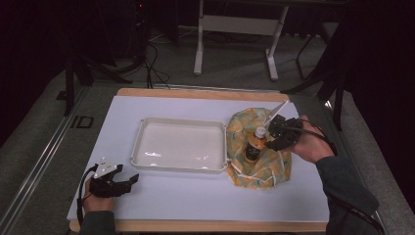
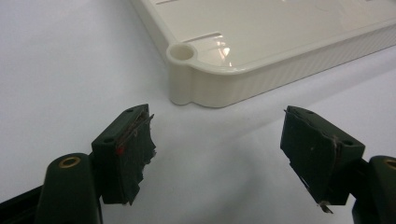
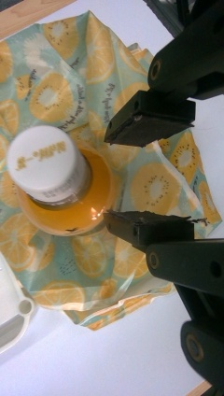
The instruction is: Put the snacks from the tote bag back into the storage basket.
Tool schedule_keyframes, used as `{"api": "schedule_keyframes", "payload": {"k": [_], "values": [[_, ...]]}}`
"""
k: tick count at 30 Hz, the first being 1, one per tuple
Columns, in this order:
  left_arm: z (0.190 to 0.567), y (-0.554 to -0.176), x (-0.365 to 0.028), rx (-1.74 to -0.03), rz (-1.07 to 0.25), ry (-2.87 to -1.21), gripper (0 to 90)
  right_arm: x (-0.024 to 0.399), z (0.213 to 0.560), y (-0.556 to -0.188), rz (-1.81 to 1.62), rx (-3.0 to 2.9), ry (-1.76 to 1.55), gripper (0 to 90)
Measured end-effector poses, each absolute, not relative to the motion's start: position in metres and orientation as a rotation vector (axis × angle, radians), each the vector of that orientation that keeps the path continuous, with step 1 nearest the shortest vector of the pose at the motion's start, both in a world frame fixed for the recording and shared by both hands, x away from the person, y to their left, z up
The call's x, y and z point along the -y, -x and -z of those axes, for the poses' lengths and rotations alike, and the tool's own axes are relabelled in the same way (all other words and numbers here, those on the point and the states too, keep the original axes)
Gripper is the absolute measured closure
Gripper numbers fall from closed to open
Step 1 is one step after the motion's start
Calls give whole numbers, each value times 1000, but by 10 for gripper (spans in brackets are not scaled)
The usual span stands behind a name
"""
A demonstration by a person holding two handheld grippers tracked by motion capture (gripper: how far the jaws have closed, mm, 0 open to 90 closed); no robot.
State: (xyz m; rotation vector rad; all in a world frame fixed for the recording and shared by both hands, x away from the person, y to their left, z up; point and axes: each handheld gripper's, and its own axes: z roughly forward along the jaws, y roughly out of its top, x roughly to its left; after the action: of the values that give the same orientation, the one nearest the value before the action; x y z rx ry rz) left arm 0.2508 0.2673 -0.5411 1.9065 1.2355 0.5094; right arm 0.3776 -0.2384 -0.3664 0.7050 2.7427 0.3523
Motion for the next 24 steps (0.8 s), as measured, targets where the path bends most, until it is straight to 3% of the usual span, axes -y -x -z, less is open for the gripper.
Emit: {"api": "schedule_keyframes", "payload": {"k": [24], "values": [[541, -252, -267, -1234, -504, -1920, 253, 220, 361, -399, -386, -2789, -713, 533]]}}
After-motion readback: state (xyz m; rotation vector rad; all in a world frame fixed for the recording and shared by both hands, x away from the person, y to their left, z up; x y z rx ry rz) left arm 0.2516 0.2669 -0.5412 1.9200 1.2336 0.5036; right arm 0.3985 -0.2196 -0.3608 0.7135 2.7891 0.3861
